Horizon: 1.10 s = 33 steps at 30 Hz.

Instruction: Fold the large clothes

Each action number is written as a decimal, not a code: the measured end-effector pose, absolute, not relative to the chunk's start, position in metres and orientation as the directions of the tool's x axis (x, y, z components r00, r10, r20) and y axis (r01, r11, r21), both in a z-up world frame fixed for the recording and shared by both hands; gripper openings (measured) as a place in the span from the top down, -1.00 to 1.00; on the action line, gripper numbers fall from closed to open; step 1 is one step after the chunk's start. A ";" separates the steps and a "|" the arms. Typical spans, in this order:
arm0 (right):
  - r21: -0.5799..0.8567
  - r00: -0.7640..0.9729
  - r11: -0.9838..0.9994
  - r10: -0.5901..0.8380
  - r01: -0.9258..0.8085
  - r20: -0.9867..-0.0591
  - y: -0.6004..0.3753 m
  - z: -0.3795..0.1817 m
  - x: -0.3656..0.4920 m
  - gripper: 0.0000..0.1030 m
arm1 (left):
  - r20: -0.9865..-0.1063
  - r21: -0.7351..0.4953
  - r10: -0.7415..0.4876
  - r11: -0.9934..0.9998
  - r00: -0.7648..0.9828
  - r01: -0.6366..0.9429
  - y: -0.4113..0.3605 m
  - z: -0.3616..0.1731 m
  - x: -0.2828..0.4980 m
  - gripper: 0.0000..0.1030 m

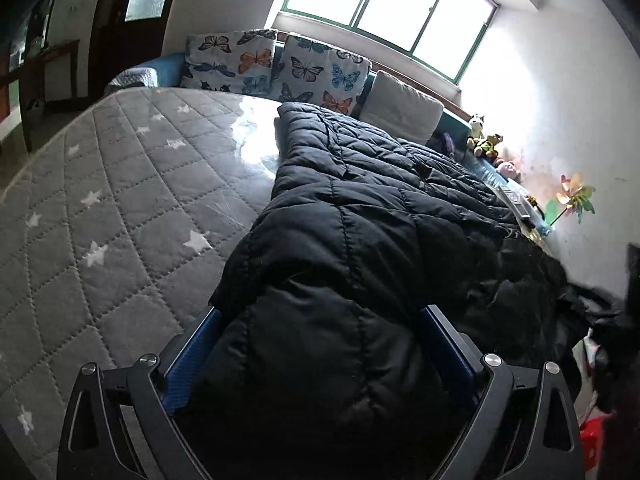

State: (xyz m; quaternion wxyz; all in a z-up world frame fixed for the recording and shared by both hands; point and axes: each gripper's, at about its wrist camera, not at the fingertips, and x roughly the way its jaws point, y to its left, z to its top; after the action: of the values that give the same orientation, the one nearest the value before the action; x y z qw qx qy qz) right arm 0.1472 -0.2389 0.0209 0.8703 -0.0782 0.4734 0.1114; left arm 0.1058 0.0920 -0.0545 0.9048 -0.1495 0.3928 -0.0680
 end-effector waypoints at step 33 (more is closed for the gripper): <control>0.061 0.452 0.930 0.233 -0.363 -0.861 -0.212 -0.011 0.171 -0.92 | -0.723 -0.086 -0.256 0.955 0.642 0.283 -0.021 -0.027 0.166 -1.00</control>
State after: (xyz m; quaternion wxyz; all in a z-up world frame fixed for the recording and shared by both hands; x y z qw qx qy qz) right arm 0.1705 -0.2120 -0.0107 0.8494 -0.0662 0.4932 0.1755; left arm 0.1663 -0.0208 -0.0269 0.9060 0.0173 0.3960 -0.1487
